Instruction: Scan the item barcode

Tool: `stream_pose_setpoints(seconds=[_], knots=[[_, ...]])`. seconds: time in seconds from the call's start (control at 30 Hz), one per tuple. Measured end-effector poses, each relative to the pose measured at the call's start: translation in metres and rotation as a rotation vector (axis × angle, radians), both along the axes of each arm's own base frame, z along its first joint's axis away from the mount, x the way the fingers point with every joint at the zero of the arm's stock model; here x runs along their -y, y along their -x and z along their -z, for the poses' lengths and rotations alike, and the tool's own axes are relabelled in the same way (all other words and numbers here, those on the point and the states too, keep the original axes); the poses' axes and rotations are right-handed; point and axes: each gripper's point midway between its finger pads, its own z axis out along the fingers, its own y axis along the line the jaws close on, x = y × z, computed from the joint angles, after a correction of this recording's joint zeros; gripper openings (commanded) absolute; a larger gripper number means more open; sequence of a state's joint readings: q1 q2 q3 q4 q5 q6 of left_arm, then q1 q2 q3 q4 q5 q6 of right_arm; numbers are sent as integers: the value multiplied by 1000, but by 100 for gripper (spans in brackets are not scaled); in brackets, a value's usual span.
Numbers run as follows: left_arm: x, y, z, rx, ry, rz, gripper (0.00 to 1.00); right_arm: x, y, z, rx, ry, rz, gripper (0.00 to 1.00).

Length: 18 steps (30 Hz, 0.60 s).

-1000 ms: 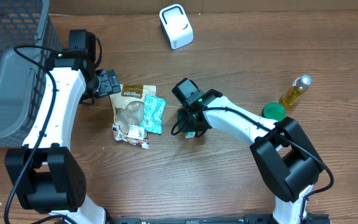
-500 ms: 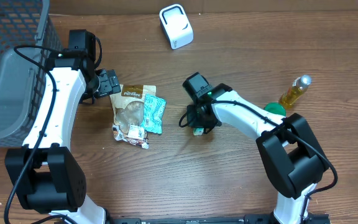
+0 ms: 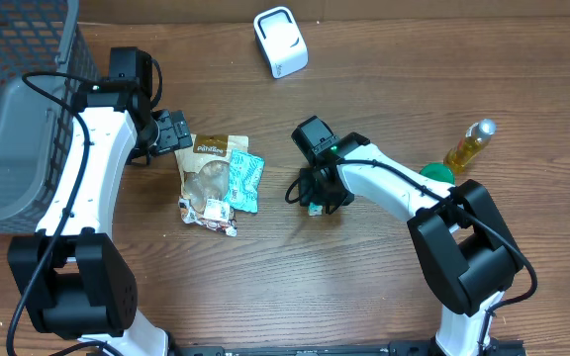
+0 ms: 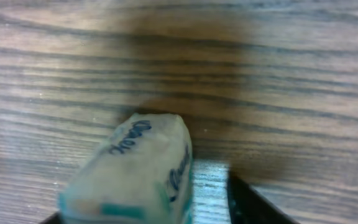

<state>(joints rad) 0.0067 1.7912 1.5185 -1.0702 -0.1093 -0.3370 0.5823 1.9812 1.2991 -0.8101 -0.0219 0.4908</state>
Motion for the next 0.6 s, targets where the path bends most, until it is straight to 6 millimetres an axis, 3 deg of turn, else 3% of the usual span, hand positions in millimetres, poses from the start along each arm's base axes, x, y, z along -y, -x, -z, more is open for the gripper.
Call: stream_pose_setpoints(seconds=[0.27, 0.6], knots=[[0, 0, 0, 0, 0, 0, 100, 0, 0, -6, -10, 9, -17, 64], [0, 0, 0, 0, 0, 0, 100, -13, -21, -39, 38, -17, -20, 64]])
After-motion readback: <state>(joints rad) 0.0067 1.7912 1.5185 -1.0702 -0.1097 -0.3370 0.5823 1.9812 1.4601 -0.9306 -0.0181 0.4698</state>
